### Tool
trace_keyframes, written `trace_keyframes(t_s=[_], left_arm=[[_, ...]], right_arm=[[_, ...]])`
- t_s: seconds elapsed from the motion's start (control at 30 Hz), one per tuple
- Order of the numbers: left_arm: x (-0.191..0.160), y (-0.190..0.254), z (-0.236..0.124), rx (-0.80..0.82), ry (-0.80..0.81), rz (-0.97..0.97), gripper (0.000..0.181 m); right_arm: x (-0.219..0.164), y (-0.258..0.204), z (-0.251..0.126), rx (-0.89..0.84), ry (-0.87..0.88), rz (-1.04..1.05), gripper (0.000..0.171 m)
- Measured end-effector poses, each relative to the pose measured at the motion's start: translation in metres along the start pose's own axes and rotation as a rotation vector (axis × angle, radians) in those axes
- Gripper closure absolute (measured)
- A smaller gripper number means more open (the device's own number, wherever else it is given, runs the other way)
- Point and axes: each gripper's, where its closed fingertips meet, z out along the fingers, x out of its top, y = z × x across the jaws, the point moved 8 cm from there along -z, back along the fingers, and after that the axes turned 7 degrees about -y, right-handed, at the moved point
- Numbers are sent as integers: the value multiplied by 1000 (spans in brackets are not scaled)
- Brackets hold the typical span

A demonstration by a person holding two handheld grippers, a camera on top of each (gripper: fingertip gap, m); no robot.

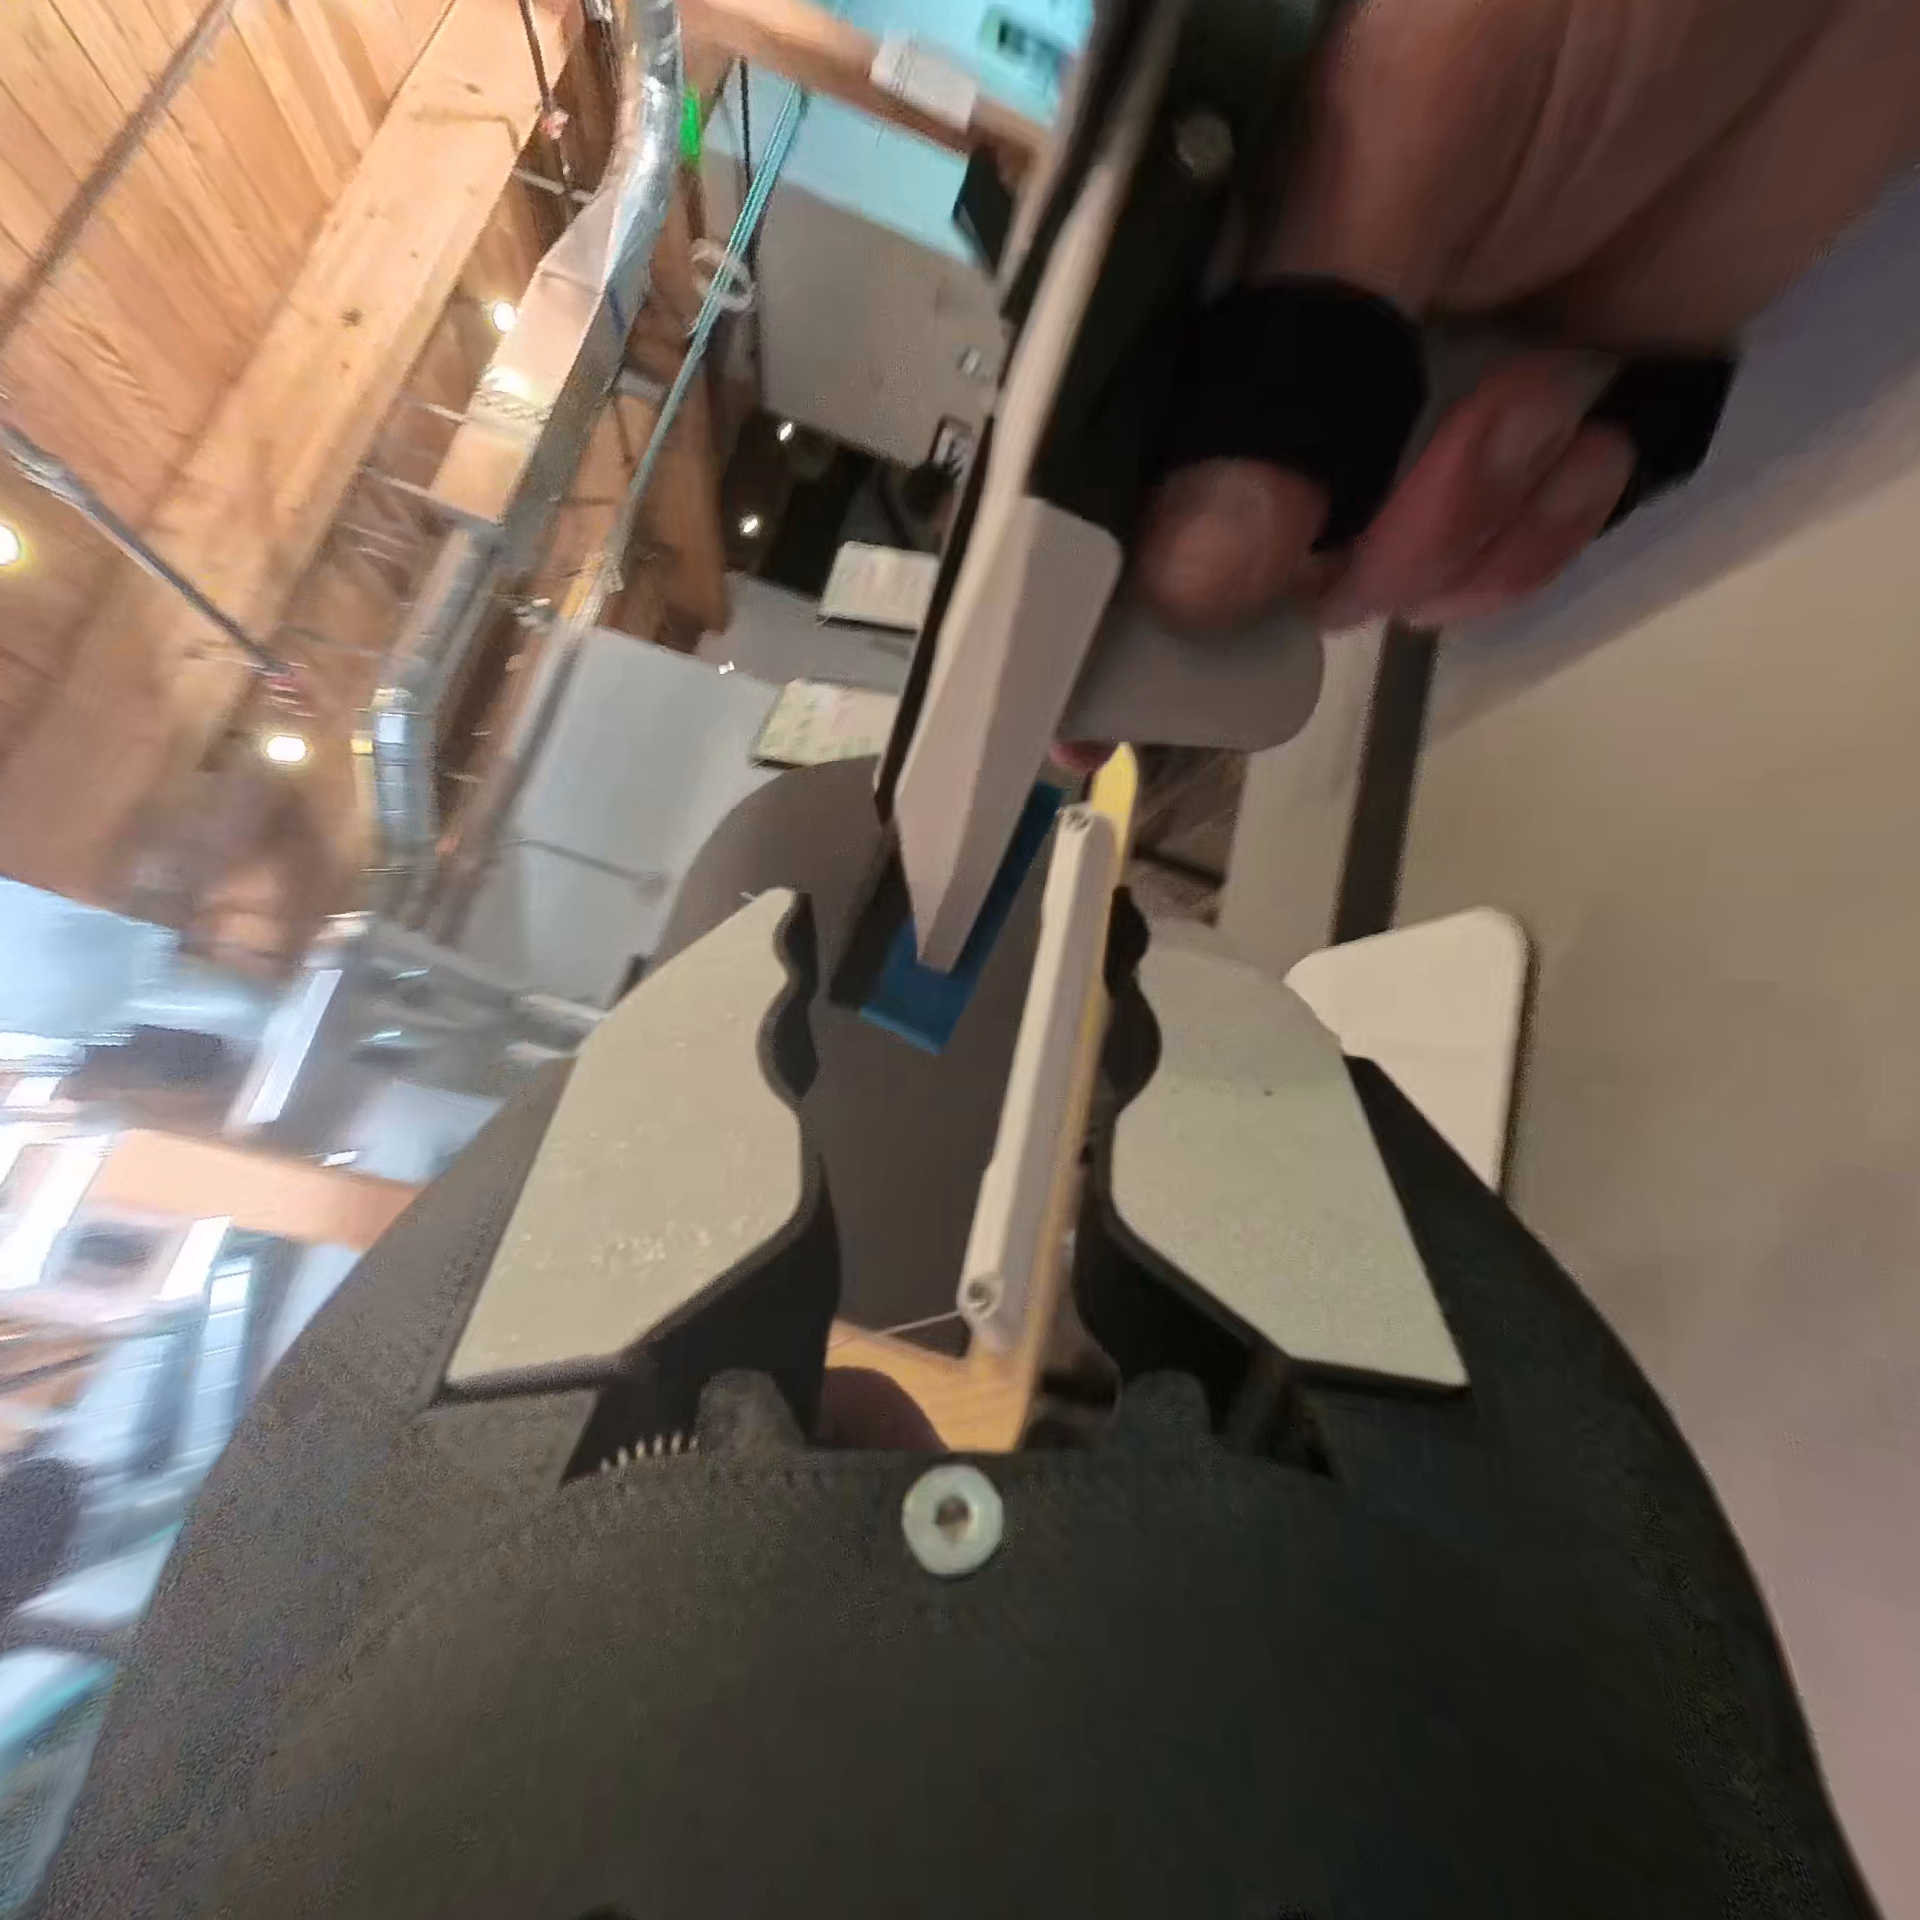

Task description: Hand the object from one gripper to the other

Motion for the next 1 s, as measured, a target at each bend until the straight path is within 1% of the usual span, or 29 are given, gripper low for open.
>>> trace_keyframes(t_s=[0.07,0.17,0.23,0.3,0.37,0.5,0.57,0.7,0.8,0.83,0.9,0.97,1.0], left_arm=[[0,-8,-9,-80,57,-81,121],[-1,-17,-20,-138,137,-184,119],[2,-22,-25,-171,222,-280,119],[8,-24,-30,-206,311,-341,127],[13,-21,-30,-206,311,-304,131],[17,-5,-24,-231,226,-153,132],[21,-2,-24,-244,244,-143,135],[26,2,-26,-275,247,-117,153],[27,2,-25,-274,241,-120,156],[26,2,-24,-267,233,-124,156],[20,-1,-20,-248,180,-138,157],[14,-6,-18,-256,139,-179,157],[11,-8,-17,-256,109,-187,157]], right_arm=[[3,2,-7,102,60,67,116],[4,3,-20,372,161,222,115],[1,2,-28,538,226,287,115],[-5,3,-29,630,233,339,115],[-12,0,-29,725,211,370,116],[-21,-12,-24,838,133,373,115],[-22,-17,-21,862,110,365,115],[-20,-19,-20,877,112,385,116],[-19,-17,-20,865,117,392,115],[-17,-16,-20,839,125,388,115],[-13,-11,-19,708,140,346,113],[-8,-9,-21,566,99,222,105],[-7,-9,-22,465,40,127,102]])
